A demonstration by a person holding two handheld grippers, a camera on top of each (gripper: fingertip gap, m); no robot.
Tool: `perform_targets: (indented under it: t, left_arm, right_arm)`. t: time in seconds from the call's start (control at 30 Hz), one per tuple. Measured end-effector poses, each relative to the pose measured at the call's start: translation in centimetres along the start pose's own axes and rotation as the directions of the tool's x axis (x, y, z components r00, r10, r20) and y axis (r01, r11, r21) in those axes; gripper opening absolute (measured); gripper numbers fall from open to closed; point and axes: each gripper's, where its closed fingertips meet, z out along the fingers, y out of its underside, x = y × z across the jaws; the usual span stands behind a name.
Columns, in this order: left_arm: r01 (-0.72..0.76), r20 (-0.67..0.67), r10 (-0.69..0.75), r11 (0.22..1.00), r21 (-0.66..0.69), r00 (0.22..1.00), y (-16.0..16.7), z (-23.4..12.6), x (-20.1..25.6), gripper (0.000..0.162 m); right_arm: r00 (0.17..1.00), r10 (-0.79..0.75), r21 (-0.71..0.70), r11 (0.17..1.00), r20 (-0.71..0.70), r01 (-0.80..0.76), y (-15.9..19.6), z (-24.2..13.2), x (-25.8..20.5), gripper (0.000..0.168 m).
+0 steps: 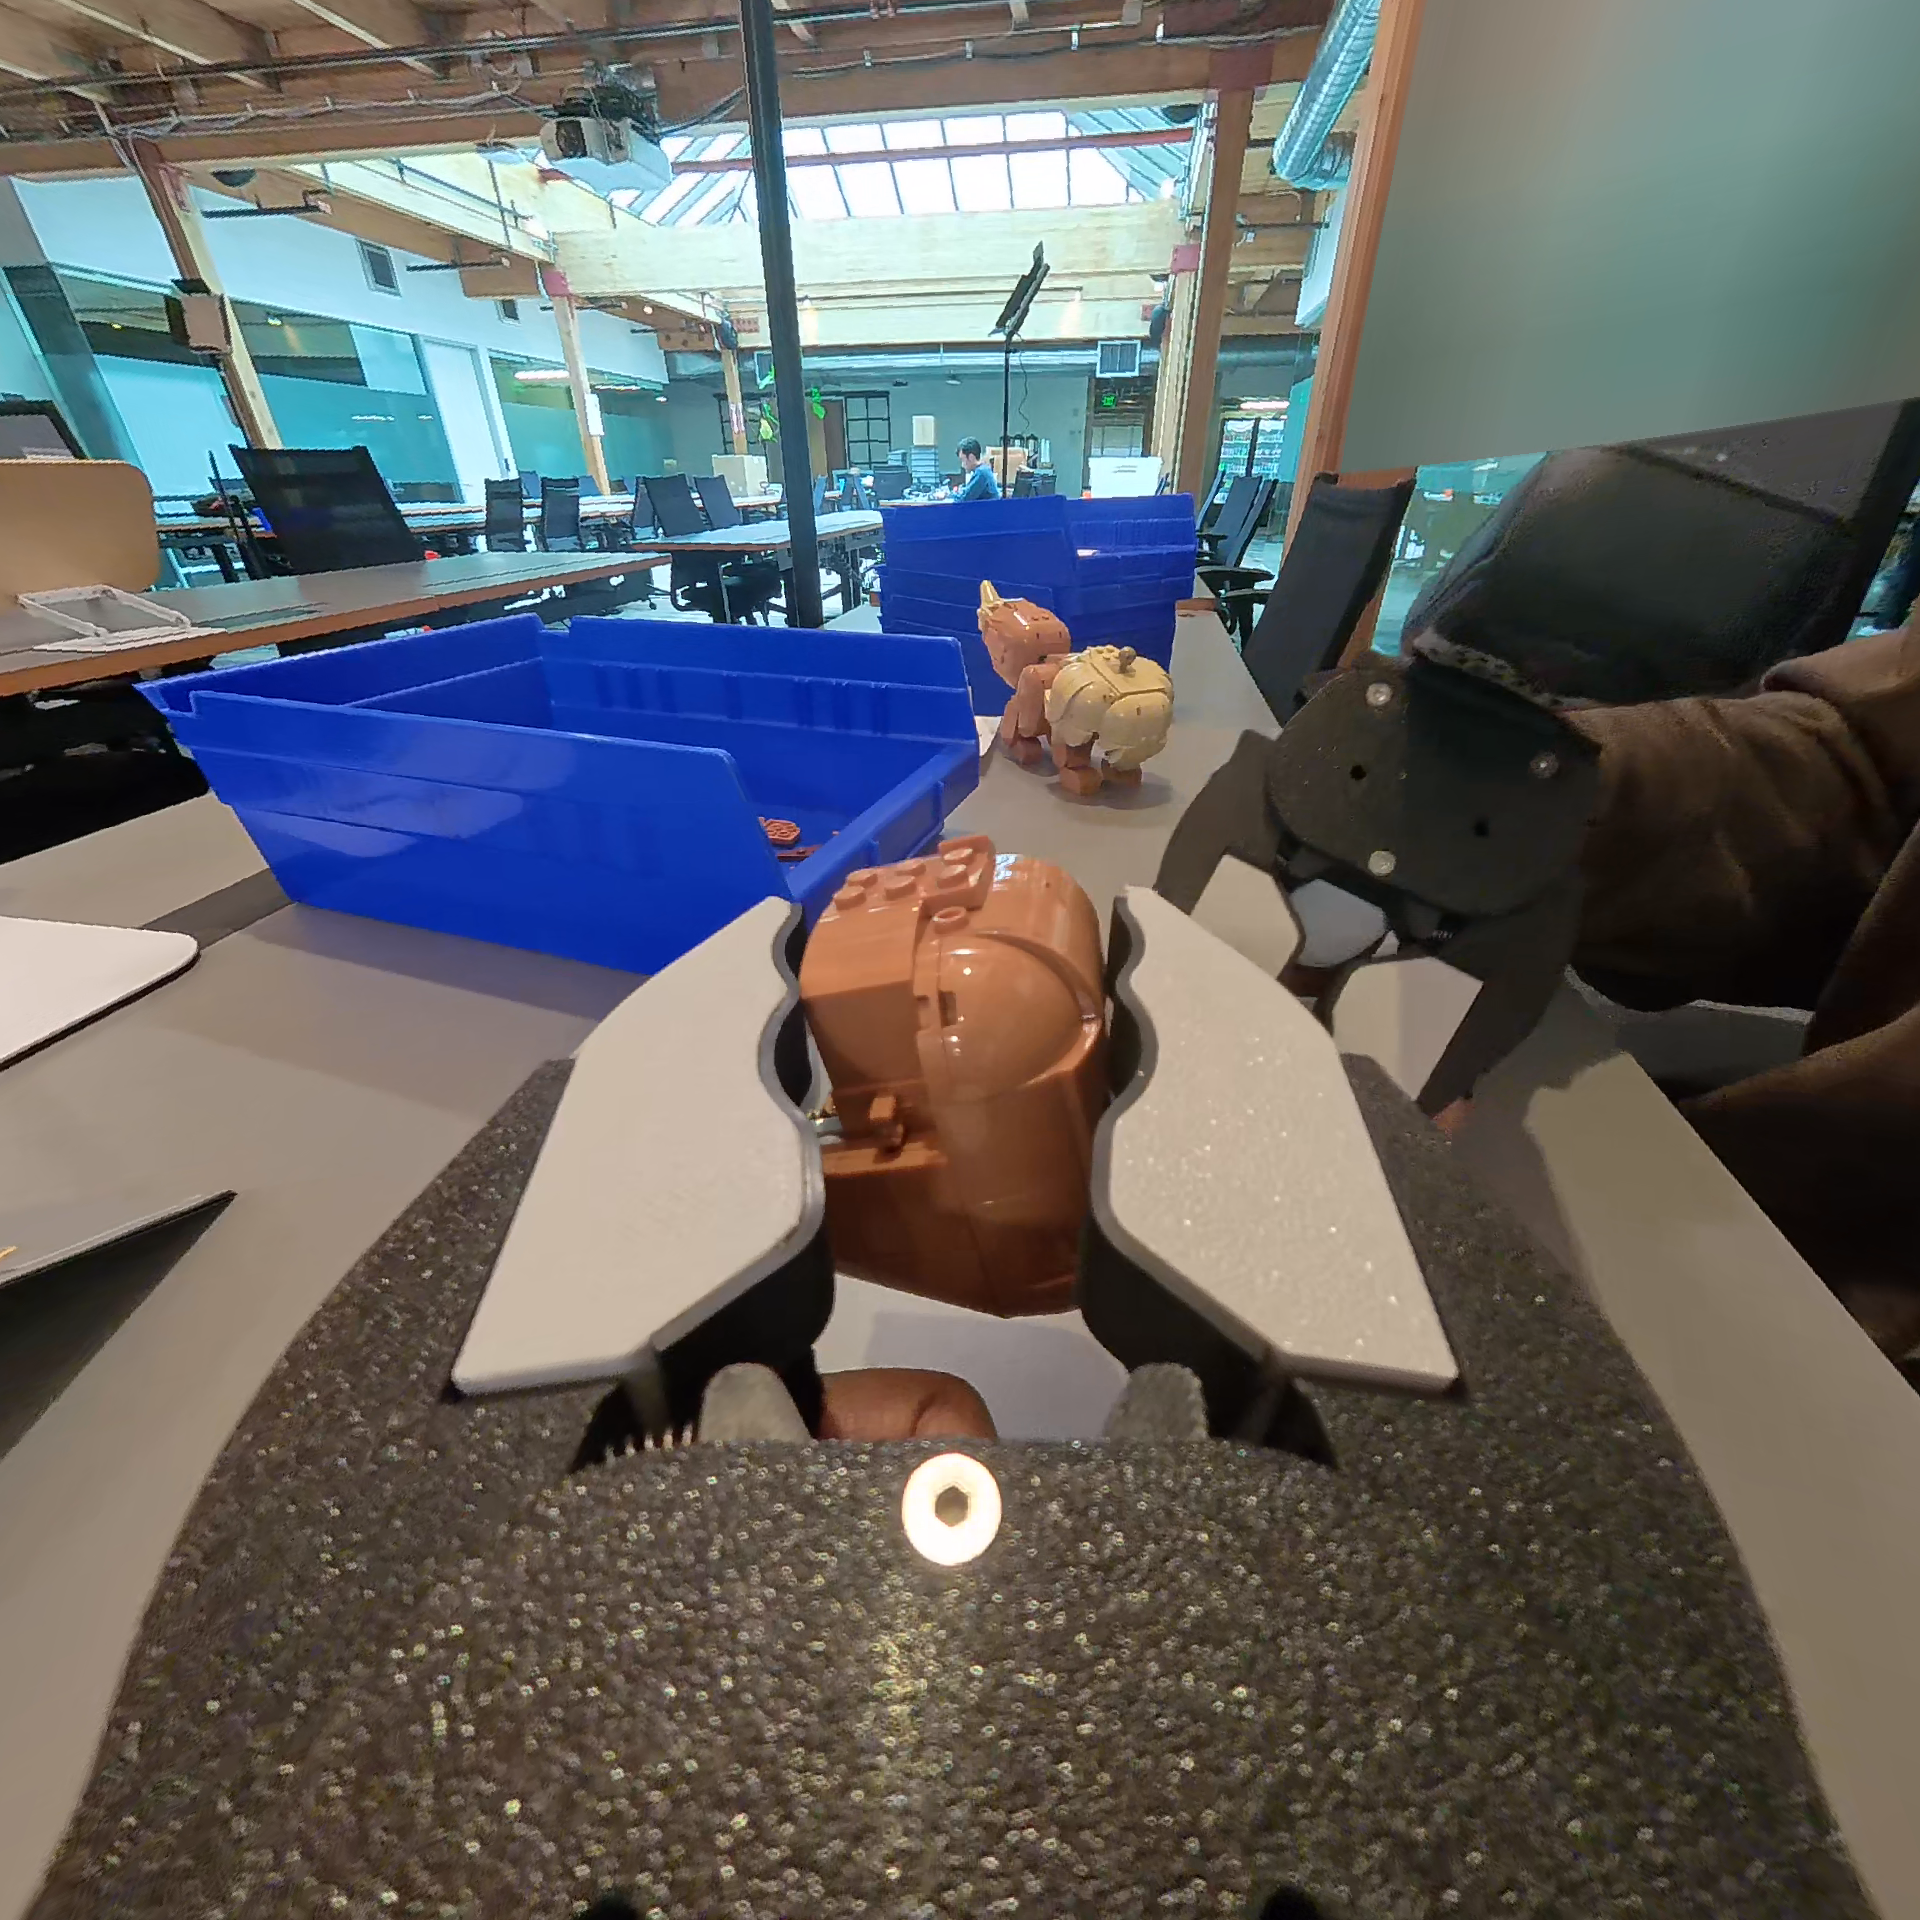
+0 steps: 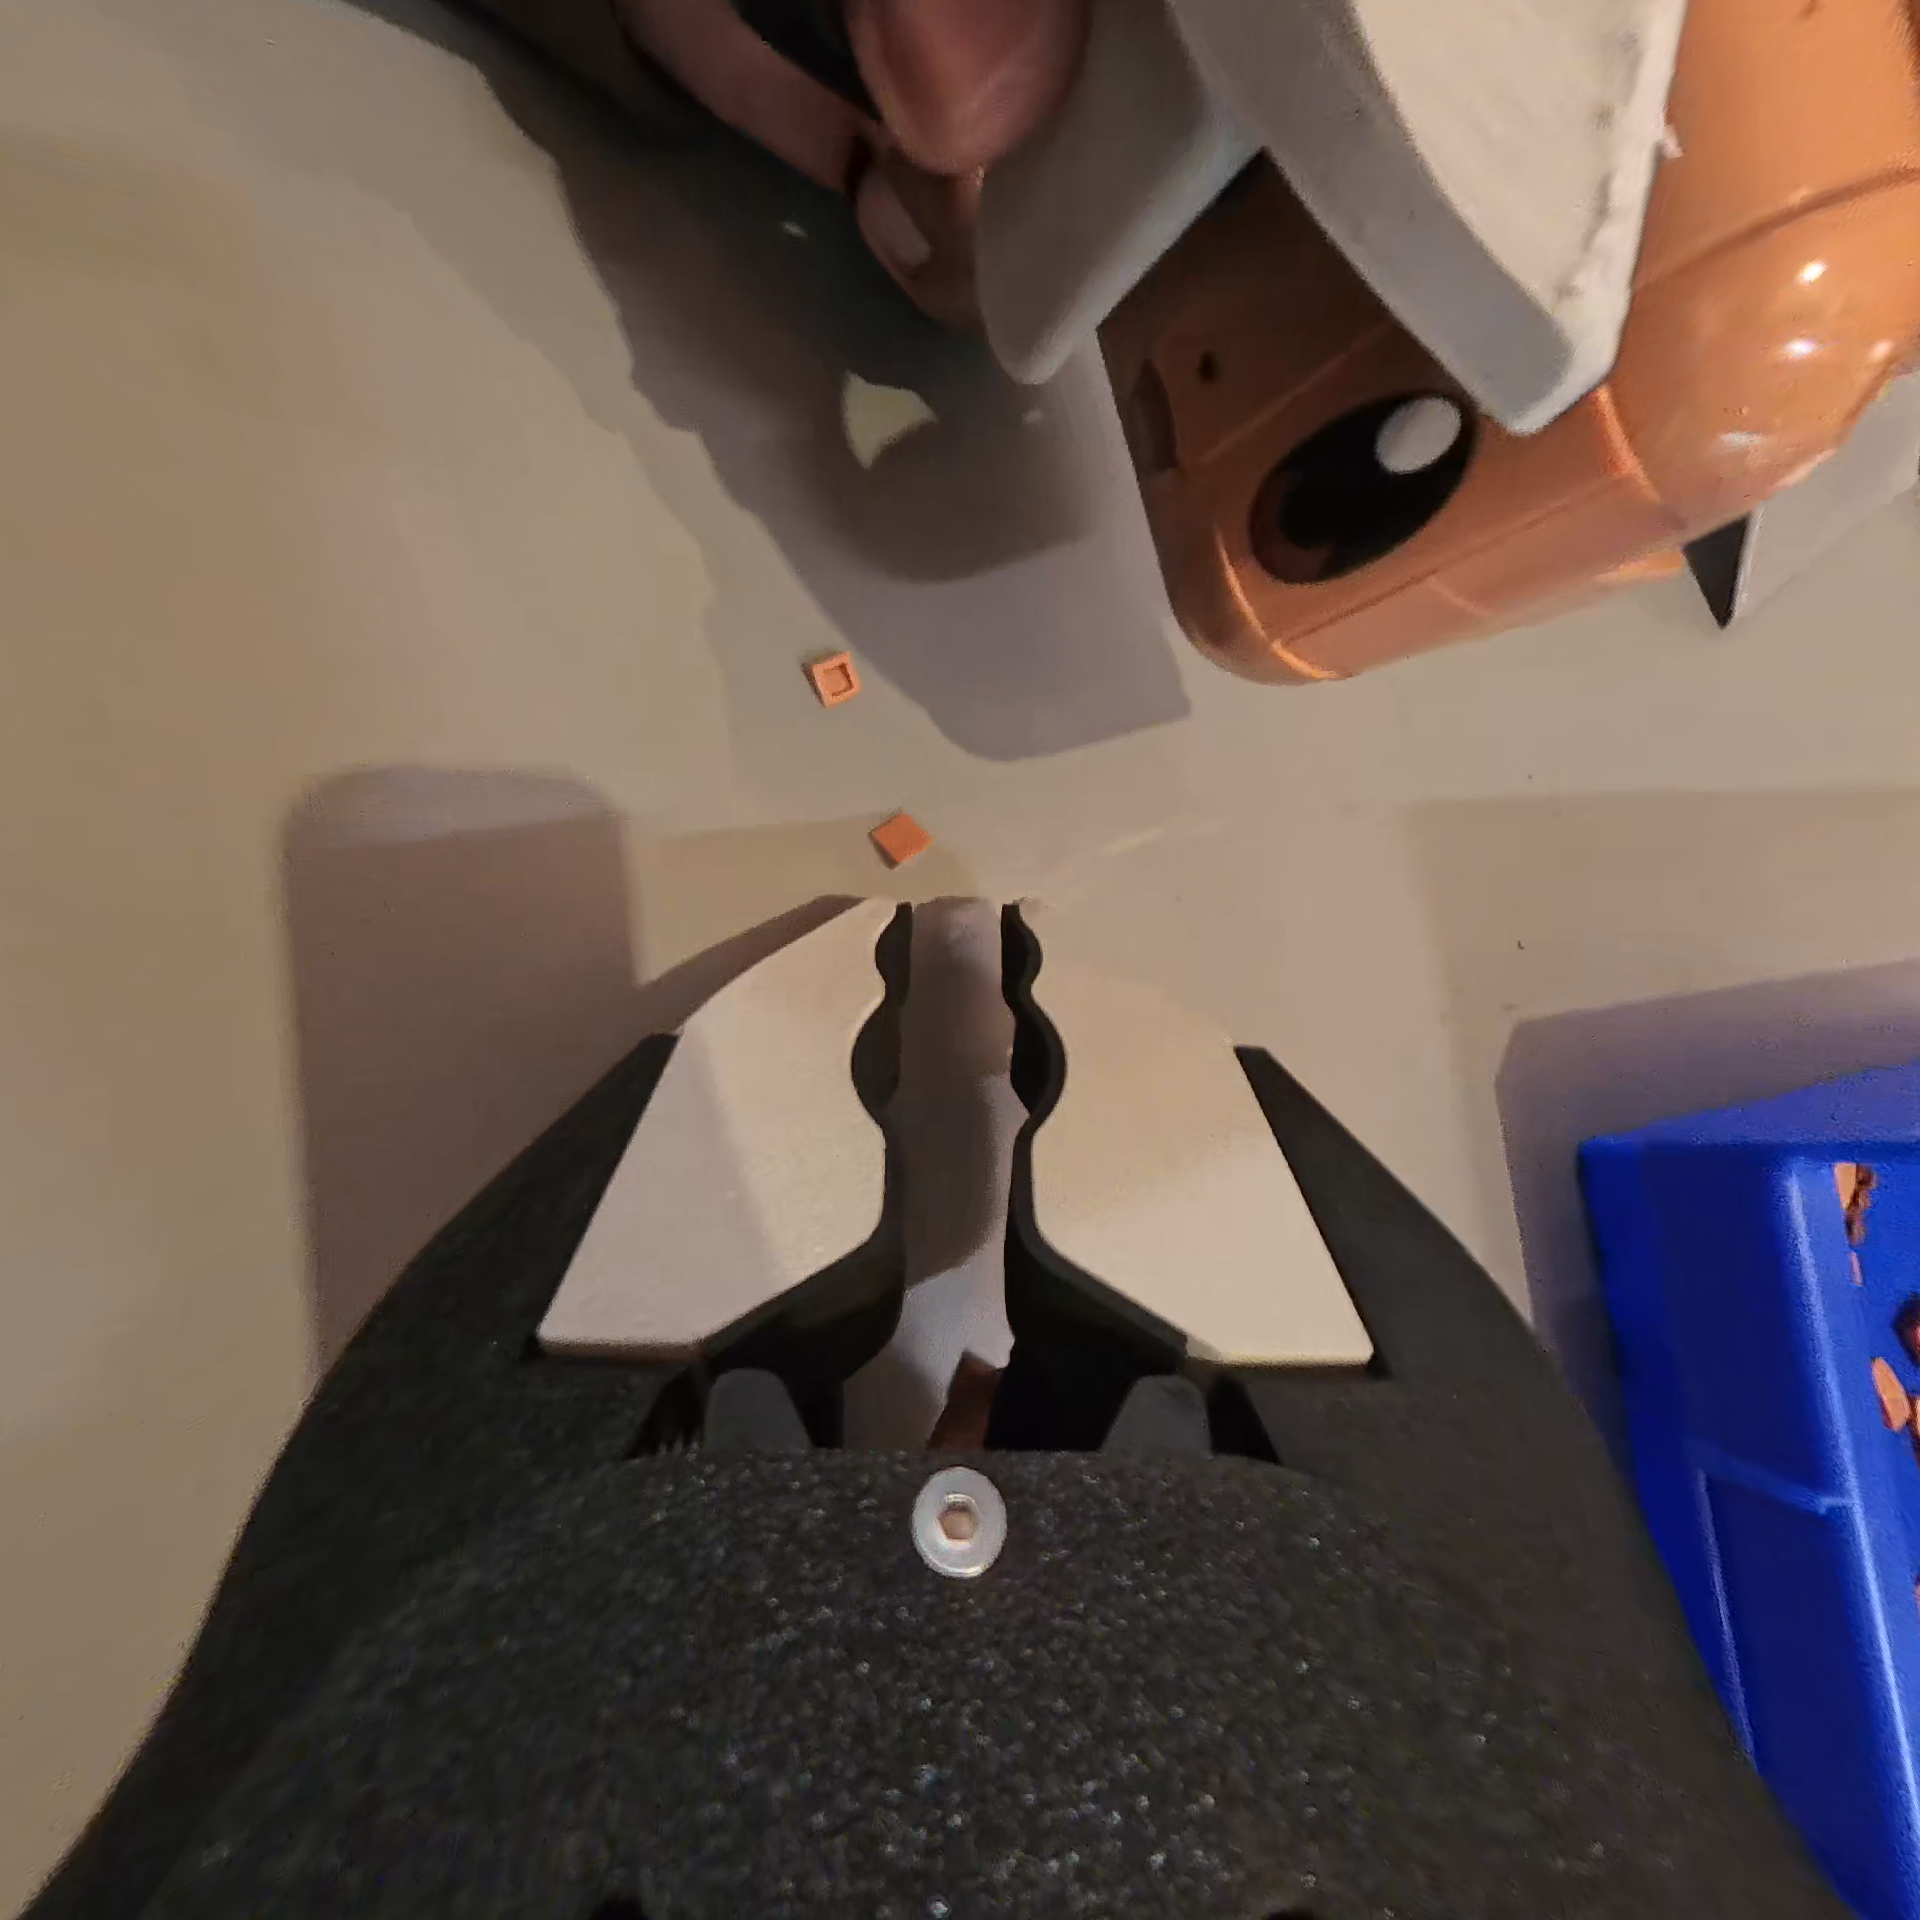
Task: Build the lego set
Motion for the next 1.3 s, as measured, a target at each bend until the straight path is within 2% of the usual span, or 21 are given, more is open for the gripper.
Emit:
perform_targets:
  t: [0.17,0.37,0.63,0.67,0.7,0.73,0.77,0.9,0.97,1.1,1.3]
  left_arm:
    - [-0.006,0.008,0.006,1.0,-0.003,1.0,0.0,-0.1,-0.1,0.055]
    - [0.004,0.024,-0.004,1.0,0.012,1.0,-0.3,-0.4,-0.5,0.055]
    - [0.017,0.039,-0.018,0.999,0.027,0.999,-0.5,-1.2,-1.1,0.054]
    - [0.028,0.025,-0.029,0.999,0.04,0.999,-0.7,-1.3,-0.9,0.047]
    - [0.037,0.03,-0.039,0.997,0.074,0.999,-1.2,-1.5,-1.0,0.029]
    - [0.04,0.047,-0.045,0.994,0.106,0.998,-1.7,-1.9,-1.3,0.0]
    - [0.049,0.057,-0.056,0.991,0.127,0.997,-2.0,-2.1,-1.6,0.0]
    - [0.117,0.073,-0.128,0.983,0.145,0.989,-1.9,-3.1,-3.1,0.0]
    - [0.139,0.074,-0.148,0.984,0.112,0.986,-1.3,-3.2,-3.5,0.007]
    - [0.129,0.098,-0.126,0.991,-0.021,0.987,0.2,-3.3,-4.5,0.037]
    - [0.05,0.168,-0.008,0.967,-0.25,0.986,2.9,-4.5,-7.2,0.058]
  right_arm:
    - [0.999,0.005,0.022,1.0,0.038,-0.006,-0.7,1.0,-0.1,0.018]
    - [0.998,0.01,0.016,1.0,-0.065,-0.009,-0.6,1.6,2.3,0.023]
    - [0.999,0.038,0.041,0.998,-0.015,-0.037,-0.6,1.1,1.2,0.024]
    - [1.0,0.024,0.035,0.999,-0.019,-0.024,-0.7,1.4,1.2,0.021]
    - [1.0,0.013,0.033,0.999,-0.027,-0.012,-0.9,1.6,1.4,0.023]
    - [0.999,-0.001,0.023,1.0,-0.038,0.002,-1.0,1.8,1.7,0.023]
    - [0.999,-0.014,0.008,1.0,-0.047,0.015,-0.9,2.0,2.0,0.016]
    - [0.998,-0.017,0.009,1.0,-0.052,0.018,-1.0,2.0,2.4,0.022]
    - [0.998,-0.013,0.006,1.0,-0.058,0.013,-0.6,1.7,2.5,0.024]
    - [0.997,0.023,-0.001,1.0,-0.078,-0.023,0.4,1.0,3.1,0.028]
    - [0.993,0.059,0.024,0.998,-0.107,-0.057,-0.1,0.9,4.1,0.03]
